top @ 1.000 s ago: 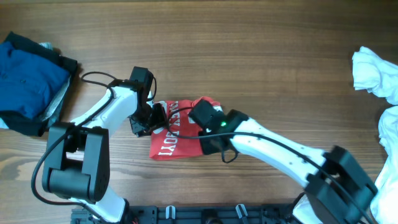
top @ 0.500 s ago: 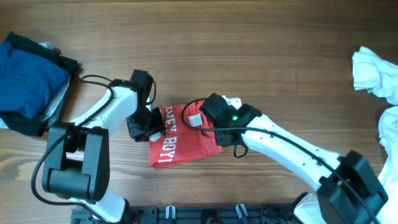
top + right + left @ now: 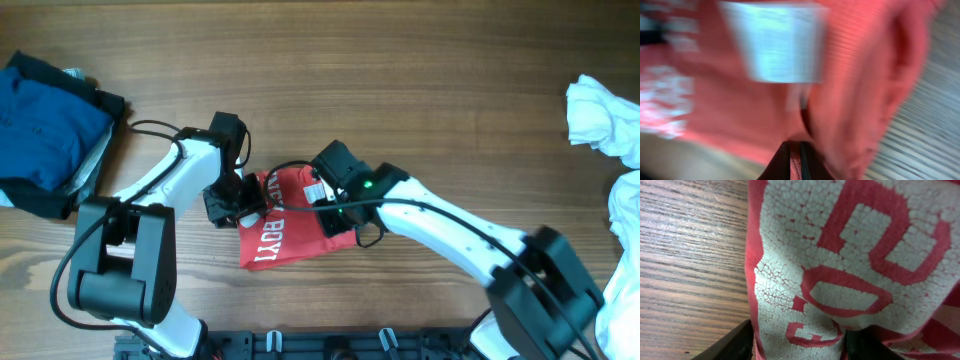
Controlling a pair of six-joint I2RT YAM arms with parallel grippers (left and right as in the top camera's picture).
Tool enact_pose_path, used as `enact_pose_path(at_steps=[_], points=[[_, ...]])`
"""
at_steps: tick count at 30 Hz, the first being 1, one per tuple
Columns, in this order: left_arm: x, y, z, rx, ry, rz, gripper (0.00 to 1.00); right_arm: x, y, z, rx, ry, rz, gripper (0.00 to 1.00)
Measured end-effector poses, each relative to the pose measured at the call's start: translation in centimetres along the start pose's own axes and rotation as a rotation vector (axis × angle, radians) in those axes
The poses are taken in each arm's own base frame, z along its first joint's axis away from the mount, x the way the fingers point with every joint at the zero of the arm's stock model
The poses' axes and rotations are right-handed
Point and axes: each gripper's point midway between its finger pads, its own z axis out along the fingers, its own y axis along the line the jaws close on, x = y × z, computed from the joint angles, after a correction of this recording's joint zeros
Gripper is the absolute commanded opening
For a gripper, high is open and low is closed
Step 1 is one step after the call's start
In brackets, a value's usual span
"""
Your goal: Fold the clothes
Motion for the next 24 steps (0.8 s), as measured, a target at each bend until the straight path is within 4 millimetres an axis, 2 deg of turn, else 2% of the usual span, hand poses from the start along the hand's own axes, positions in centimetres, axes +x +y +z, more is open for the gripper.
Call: enact_pose_path(at_steps=[3,6,9,12,15,17,19,21,24], points=[[0.0,0.0,0.0,-0.001,0.002,-0.001,0.58,-0.6,-3.0,0.1,0.099,-0.014,0.084,0.08],[0.4,0.3,0.0,-0.011,0.015,-0.004,0.55,-0.1,-7.2,-0.6,0.23,0.005,0.213,0.08],[1.4,1.2,0.0,-0.052,0.054,-0.018,0.55,0.6,-10.0,-1.2,0.294,0.032,0.302,0.04],[2.2,1.9,0.0,-0.084,0.084,-0.039,0.55,1.6,-10.7,-1.5,0.319,0.071,0.319,0.04],[4.1,3.1,0.0,-0.144,0.15,-0.062,0.57,2.1,-10.7,-2.0,0.318,0.083,0.319,0.05],[5.3,3.5,-0.3,-0.177,0.162,-0.045,0.64,1.5,-9.1,-2.8,0.225,0.061,0.282,0.08],[5.4,2.7,-1.8,-0.143,0.08,-0.014,0.74,1.3,-6.8,-3.8,0.096,0.052,0.216,0.08],[3.8,1.7,-4.3,-0.065,-0.083,-0.003,0.73,1.5,-4.4,-4.8,-0.04,0.059,0.147,0.1],[0.5,0.7,-8.8,0.052,-0.356,-0.012,0.61,2.1,-1.6,-5.4,-0.193,0.089,0.074,0.11]])
